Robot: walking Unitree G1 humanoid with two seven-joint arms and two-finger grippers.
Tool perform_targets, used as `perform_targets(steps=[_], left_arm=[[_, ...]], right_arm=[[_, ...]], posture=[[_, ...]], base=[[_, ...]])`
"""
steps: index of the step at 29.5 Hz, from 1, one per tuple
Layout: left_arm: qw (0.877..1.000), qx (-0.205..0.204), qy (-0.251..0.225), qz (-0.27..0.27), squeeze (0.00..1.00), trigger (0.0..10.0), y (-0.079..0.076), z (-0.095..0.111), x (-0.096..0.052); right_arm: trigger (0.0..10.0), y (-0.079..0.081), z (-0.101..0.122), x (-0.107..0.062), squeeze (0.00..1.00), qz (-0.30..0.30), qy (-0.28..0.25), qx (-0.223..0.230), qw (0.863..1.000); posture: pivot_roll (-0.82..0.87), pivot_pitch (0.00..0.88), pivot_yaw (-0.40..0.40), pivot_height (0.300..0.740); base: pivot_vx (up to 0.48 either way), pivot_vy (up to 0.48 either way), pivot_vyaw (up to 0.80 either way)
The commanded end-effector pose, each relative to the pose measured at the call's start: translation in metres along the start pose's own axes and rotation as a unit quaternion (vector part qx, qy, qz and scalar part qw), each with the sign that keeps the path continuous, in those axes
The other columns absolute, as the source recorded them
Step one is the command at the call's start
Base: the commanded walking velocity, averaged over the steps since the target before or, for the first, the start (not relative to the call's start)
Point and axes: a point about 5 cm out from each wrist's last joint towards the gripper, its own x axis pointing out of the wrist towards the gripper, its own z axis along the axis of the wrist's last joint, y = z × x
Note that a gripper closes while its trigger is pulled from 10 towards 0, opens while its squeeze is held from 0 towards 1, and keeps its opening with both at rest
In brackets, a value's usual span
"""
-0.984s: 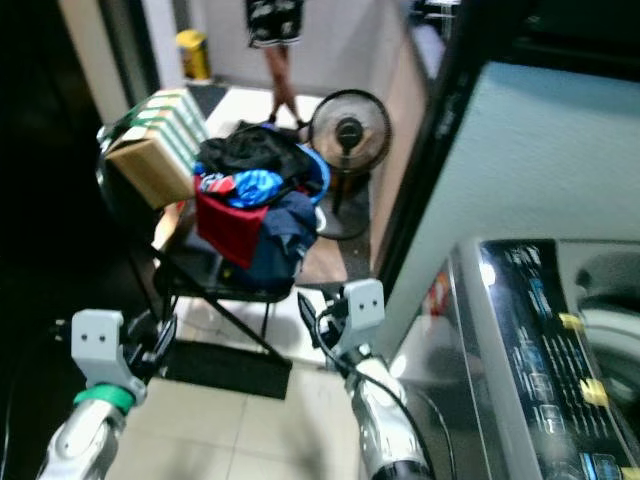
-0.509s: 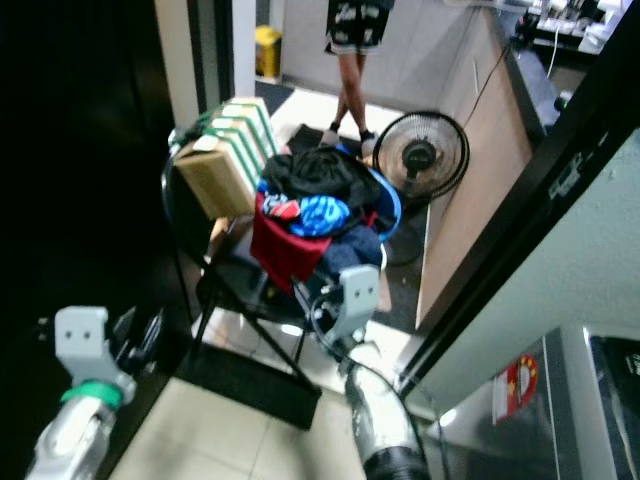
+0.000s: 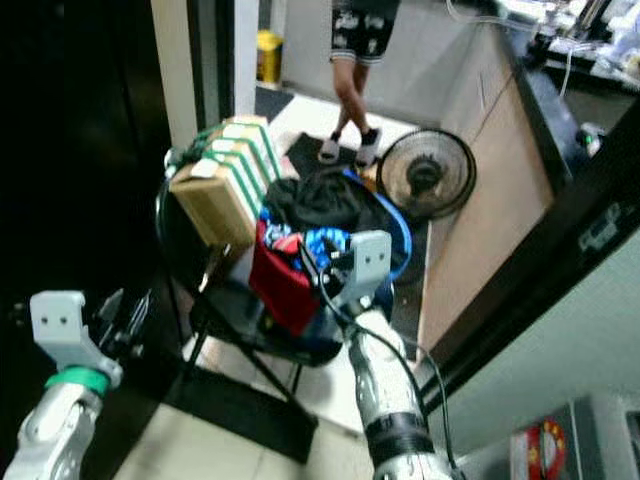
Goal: Clothes washing
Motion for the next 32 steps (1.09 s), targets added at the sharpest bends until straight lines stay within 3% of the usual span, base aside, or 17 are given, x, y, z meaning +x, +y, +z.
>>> perform_targets(steps=[1,3,7,10,12,14,16,22,32], left_arm=[[1.000,-0.009,0.006,-0.012,0.00,10.0,-0.006,-0.002,-0.002],[1.000,-0.013,0.008,-0.017,0.00,10.0,-0.009,-0.003,-0.002],[1.000,-0.013,0.010,-0.025,0.00,10.0,-0.011,-0.005,0.001],[0.999,-0.007,0.006,-0.038,0.00,10.0,-0.013,0.001,0.009],[0.999,-0.002,0.006,-0.043,0.00,10.0,-0.010,0.003,0.011],[0.999,0.001,0.007,-0.046,0.00,10.0,-0.009,0.005,0.013],[0.998,0.005,0.019,-0.060,0.00,10.0,-0.003,0.006,0.015],[0.997,-0.006,0.030,-0.073,0.00,10.0,0.007,0.015,0.023],[0.992,0.021,0.034,-0.116,0.00,10.0,0.001,0.021,0.033]], right_arm=[[10.0,-0.006,-0.002,-0.001,0.00,-0.009,0.016,-0.029,0.999],[10.0,-0.010,-0.003,-0.002,0.00,-0.014,0.027,-0.055,0.998],[10.0,-0.021,-0.004,-0.005,0.00,-0.045,0.029,-0.050,0.997],[10.0,-0.038,-0.005,-0.014,0.00,-0.093,0.035,-0.036,0.994],[10.0,-0.039,-0.006,-0.015,0.00,-0.100,0.035,-0.031,0.994],[10.0,-0.040,-0.007,-0.015,0.00,-0.102,0.035,-0.028,0.994],[10.0,-0.034,-0.011,-0.015,0.00,-0.103,0.034,-0.020,0.994],[10.0,-0.023,-0.016,-0.025,0.00,-0.113,0.003,0.016,0.993],[10.0,-0.025,-0.021,-0.030,0.00,-0.115,0.003,0.043,0.992]], posture=[[0.08,0.000,-0.038,0.740],[0.08,0.000,-0.038,0.740],[0.07,0.000,-0.037,0.740],[0.10,0.000,-0.032,0.740],[0.11,0.000,-0.009,0.740],[0.11,0.000,-0.009,0.740],[0.11,0.000,0.076,0.740],[0.11,0.000,0.159,0.740],[0.11,0.000,0.155,0.740]], base=[[0.386,0.000,0.00],[0.386,0.000,0.00],[0.381,0.000,0.00],[0.382,0.000,0.00],[0.375,0.000,0.00],[0.368,0.000,0.00],[0.172,0.000,0.00],[0.000,0.000,0.00],[0.000,0.000,0.00]])
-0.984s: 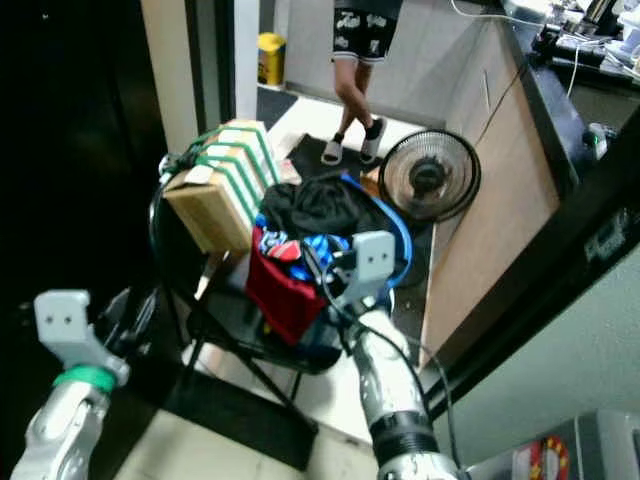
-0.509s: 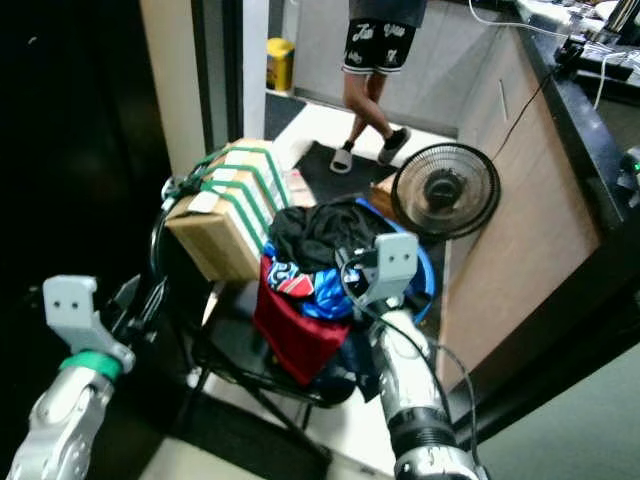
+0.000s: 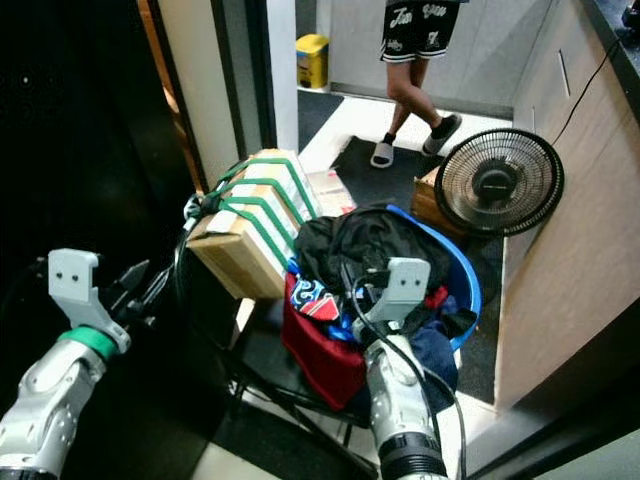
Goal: Clothes washing
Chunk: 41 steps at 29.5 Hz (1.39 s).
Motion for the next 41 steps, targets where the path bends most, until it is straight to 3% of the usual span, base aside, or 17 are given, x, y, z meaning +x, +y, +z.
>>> perform_targets(steps=[1,5,6,11,12,16,18,21,24,25,27,28,33,38,41], left_arm=[[1.000,0.003,0.021,-0.010,0.00,10.0,0.000,-0.006,-0.001],[1.000,-0.002,0.022,-0.021,0.00,10.0,-0.003,-0.005,-0.002],[1.000,0.002,0.025,-0.018,0.00,10.0,-0.002,-0.005,-0.003],[0.998,0.032,0.044,-0.011,0.00,10.0,0.002,-0.010,-0.004],[0.998,0.040,0.046,-0.007,0.00,10.0,0.003,-0.009,-0.004],[0.998,0.045,0.045,-0.003,0.00,10.0,0.003,-0.009,-0.005],[0.998,0.044,0.022,0.029,0.00,10.0,0.008,-0.005,-0.010],[0.998,0.038,0.007,0.058,0.00,10.0,0.011,-0.003,-0.016],[0.997,0.038,0.005,0.060,0.00,10.0,0.009,-0.003,-0.018],[0.997,0.032,-0.005,0.066,0.00,10.0,0.005,-0.003,-0.022],[0.997,0.027,-0.011,0.071,0.00,10.0,0.003,-0.003,-0.023],[0.998,0.016,-0.014,0.057,0.00,10.0,-0.001,-0.003,-0.023],[1.000,-0.004,-0.021,0.022,0.00,10.0,-0.013,-0.002,-0.021],[1.000,-0.016,-0.017,0.011,0.00,10.0,-0.014,-0.002,-0.014],[1.000,-0.016,-0.014,0.003,0.00,10.0,-0.015,-0.002,-0.012]], right_arm=[[10.0,0.002,-0.005,0.000,0.00,0.002,0.013,0.005,1.000],[10.0,0.003,-0.005,0.003,0.00,0.006,0.018,0.005,1.000],[10.0,0.000,-0.001,0.005,1.00,-0.008,0.009,-0.004,1.000],[10.0,-0.011,0.011,0.010,1.00,-0.037,-0.012,-0.042,0.998],[10.0,-0.007,0.010,0.012,1.00,-0.011,-0.004,-0.058,0.998],[10.0,-0.003,0.009,0.013,1.00,0.009,0.002,-0.069,0.998],[10.0,0.021,0.002,0.015,1.00,0.089,0.022,-0.076,0.993],[10.0,0.035,-0.002,0.019,1.00,0.127,0.033,-0.084,0.988],[10.0,0.036,-0.002,0.021,1.00,0.125,0.035,-0.090,0.987],[10.0,0.036,-0.001,0.024,0.56,0.136,0.036,-0.102,0.985],[10.0,0.036,0.000,0.025,0.56,0.141,0.038,-0.108,0.983],[10.0,0.035,0.000,0.025,1.00,0.149,0.041,-0.111,0.982],[10.0,0.029,-0.008,0.025,1.00,0.158,0.086,-0.136,0.974],[10.0,0.000,-0.011,0.034,1.00,0.066,0.156,-0.164,0.972],[10.0,-0.008,-0.007,0.036,1.00,0.048,0.159,-0.169,0.971]], posture=[[0.11,0.000,0.142,0.740],[0.11,0.000,0.142,0.740],[0.10,0.000,0.122,0.740],[0.10,0.000,0.094,0.740],[0.10,0.000,0.060,0.740],[0.10,0.000,0.060,0.740],[0.11,0.000,-0.023,0.740],[0.11,0.000,-0.048,0.740],[0.13,0.000,-0.075,0.740],[0.13,0.000,-0.086,0.740],[0.13,0.000,-0.086,0.740],[0.12,0.000,-0.073,0.740],[0.12,0.000,-0.057,0.740],[0.08,0.000,-0.006,0.740],[0.08,0.000,-0.003,0.740]], base=[[0.000,0.000,0.00],[0.000,0.000,0.00],[0.000,0.000,0.00],[0.000,0.000,0.00],[0.000,0.000,0.00],[0.000,0.000,0.00],[0.000,0.000,0.00],[0.000,0.000,0.00],[0.000,0.000,0.00],[0.000,0.000,0.00],[0.000,0.000,0.00],[0.000,0.000,0.00],[0.000,0.000,0.00],[0.000,0.000,0.00],[0.000,0.000,0.00]])
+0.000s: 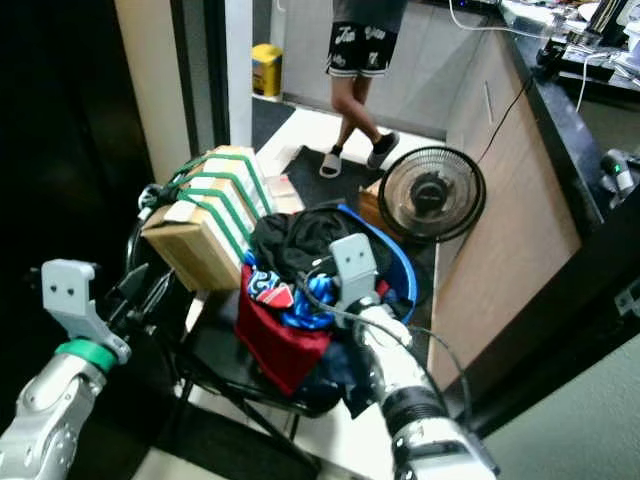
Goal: Clothes washing
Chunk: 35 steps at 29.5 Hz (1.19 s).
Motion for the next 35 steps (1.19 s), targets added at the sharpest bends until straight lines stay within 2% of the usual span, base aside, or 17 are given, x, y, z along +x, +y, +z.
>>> perform_targets(steps=[1,4,5,6,8,9,16,18,23,26,29,30,35], left_arm=[[1.000,-0.009,0.015,-0.011,0.00,10.0,-0.004,-0.006,0.001],[0.999,-0.010,0.015,-0.029,0.00,10.0,-0.011,-0.006,0.007],[0.999,-0.010,0.015,-0.029,0.00,10.0,-0.011,-0.006,0.007],[0.999,-0.003,0.019,-0.039,0.00,10.0,-0.014,-0.007,0.009],[0.999,-0.001,0.020,-0.041,0.00,10.0,-0.014,-0.007,0.009],[0.999,-0.001,0.020,-0.043,0.00,10.0,-0.016,-0.007,0.009],[0.999,-0.001,0.021,-0.047,0.00,10.0,-0.017,-0.009,0.008],[0.999,0.003,0.019,-0.039,0.00,10.0,-0.016,-0.009,0.010],[1.000,0.005,0.015,-0.023,0.00,10.0,-0.012,-0.008,0.012],[1.000,0.001,0.011,-0.013,0.00,10.0,-0.009,-0.006,0.012],[1.000,0.001,0.009,-0.013,0.00,10.0,-0.009,-0.006,0.012],[1.000,0.000,0.008,-0.009,0.00,10.0,-0.009,-0.007,0.011],[1.000,-0.001,0.006,-0.007,0.00,10.0,-0.010,-0.006,0.011]], right_arm=[[10.0,-0.005,-0.004,-0.001,1.00,-0.014,0.017,0.001,1.000],[10.0,-0.019,0.003,-0.001,1.00,-0.027,0.005,-0.003,1.000],[10.0,-0.019,0.003,-0.001,1.00,-0.027,0.005,-0.003,1.000],[10.0,-0.018,0.001,-0.001,0.40,-0.021,0.007,-0.007,1.000],[10.0,-0.018,0.001,-0.001,0.40,-0.020,0.010,-0.008,1.000],[10.0,-0.016,-0.001,-0.002,0.00,-0.017,0.014,-0.015,1.000],[10.0,-0.010,-0.009,-0.004,0.00,0.002,0.026,-0.028,0.999],[10.0,0.002,-0.011,-0.004,0.00,0.046,0.023,-0.043,0.998],[10.0,0.014,-0.012,-0.004,0.00,0.086,0.018,-0.067,0.994],[10.0,0.030,-0.017,-0.007,0.00,0.121,0.010,-0.088,0.989],[10.0,0.034,-0.016,-0.009,0.00,0.122,-0.008,-0.098,0.988],[10.0,0.036,-0.014,-0.010,0.00,0.112,-0.026,-0.092,0.989],[10.0,0.038,-0.010,-0.009,0.00,0.104,-0.046,-0.083,0.990]], posture=[[0.08,0.000,-0.003,0.740],[0.07,0.006,0.009,0.740],[0.07,0.006,0.009,0.740],[0.07,0.006,0.006,0.740],[0.07,0.006,0.006,0.740],[0.07,0.004,0.003,0.740],[0.07,0.004,0.003,0.740],[0.06,0.005,-0.005,0.740],[0.05,0.011,-0.006,0.740],[0.04,0.010,-0.004,0.740],[0.04,0.014,-0.003,0.740],[0.04,0.010,-0.004,0.740],[0.04,0.013,-0.007,0.740]], base=[[0.000,0.000,0.00],[0.000,0.000,0.00],[0.000,0.000,0.00],[0.000,0.000,0.00],[0.000,0.000,0.00],[0.000,0.000,0.00],[0.000,0.000,0.00],[0.000,0.000,0.00],[0.000,0.000,0.00],[0.000,0.000,0.00],[0.000,0.000,0.00],[0.000,0.000,0.00],[0.000,0.000,0.00]])
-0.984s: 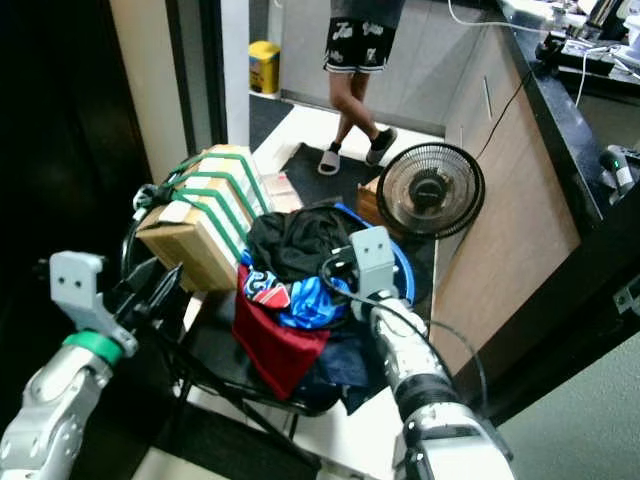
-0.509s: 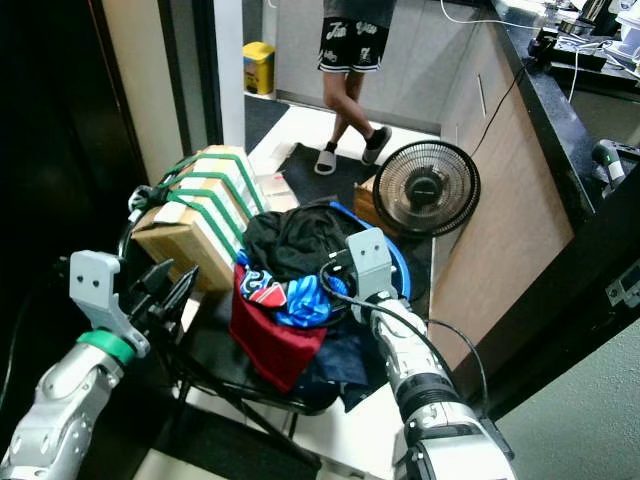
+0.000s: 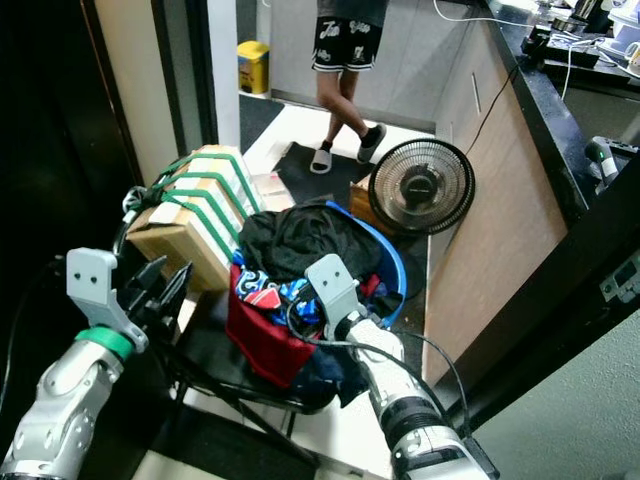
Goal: Clothes washing
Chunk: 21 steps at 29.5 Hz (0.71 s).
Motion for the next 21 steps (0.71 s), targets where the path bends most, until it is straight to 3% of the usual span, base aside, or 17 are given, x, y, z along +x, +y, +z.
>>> perform_targets(steps=[1,3,4,5,8,9,10,17,18,19,21], left_arm=[[1.000,-0.001,0.002,0.003,0.00,10.0,0.000,-0.003,-0.001],[1.000,-0.004,0.001,-0.002,0.00,10.0,-0.002,-0.002,-0.001],[1.000,-0.005,0.006,-0.005,0.00,10.0,-0.002,-0.004,-0.003],[1.000,-0.004,0.012,-0.009,0.00,10.0,-0.003,-0.006,-0.005],[1.000,-0.003,0.016,-0.012,0.00,10.0,-0.003,-0.008,-0.007],[1.000,-0.002,0.019,-0.018,0.00,10.0,-0.004,-0.008,-0.007],[0.999,-0.004,0.019,-0.029,0.00,10.0,-0.006,-0.008,-0.005],[0.998,0.000,0.023,-0.056,0.00,10.0,-0.010,-0.007,-0.004],[0.998,0.001,0.025,-0.057,0.00,10.0,-0.010,-0.008,-0.005],[0.998,0.001,0.025,-0.057,0.00,10.0,-0.011,-0.009,-0.005],[0.998,0.000,0.024,-0.056,0.00,10.0,-0.011,-0.009,-0.005]], right_arm=[[8.8,0.003,-0.002,-0.001,0.00,0.001,-0.004,0.005,1.000],[4.7,0.009,-0.001,-0.001,0.00,0.021,-0.007,-0.002,1.000],[4.7,0.011,-0.003,-0.002,0.00,0.026,-0.006,-0.002,1.000],[3.7,0.013,-0.004,-0.002,0.00,0.029,-0.004,0.000,1.000],[3.7,0.015,-0.005,-0.002,0.00,0.029,-0.002,0.001,1.000],[5.0,0.015,-0.005,-0.001,0.00,0.028,0.000,-0.004,1.000],[10.0,0.013,-0.003,0.001,0.00,0.022,0.001,-0.010,1.000],[10.0,0.003,0.003,0.005,0.00,-0.006,-0.003,-0.012,1.000],[10.0,0.002,0.003,0.005,0.44,-0.010,-0.006,-0.005,1.000],[10.0,0.005,0.003,0.005,1.00,-0.002,-0.011,0.014,1.000],[10.0,0.015,0.003,0.006,1.00,0.032,-0.022,0.037,0.999]], posture=[[0.04,0.013,-0.007,0.740],[0.04,0.012,-0.010,0.740],[0.05,0.006,-0.013,0.740],[0.05,0.001,-0.012,0.740],[0.05,0.001,-0.012,0.740],[0.06,0.000,-0.011,0.740],[0.06,0.000,-0.011,0.740],[0.06,0.000,-0.009,0.740],[0.06,0.000,-0.009,0.740],[0.06,0.000,-0.012,0.740],[0.06,0.000,-0.016,0.740]], base=[[0.000,0.000,0.00],[0.000,0.000,0.00],[0.000,0.000,0.00],[0.000,0.000,0.00],[0.000,0.000,0.00],[0.000,0.000,0.00],[0.000,0.000,0.00],[0.000,0.000,0.00],[0.000,0.000,0.00],[0.000,0.000,0.00],[0.000,0.000,0.00]])
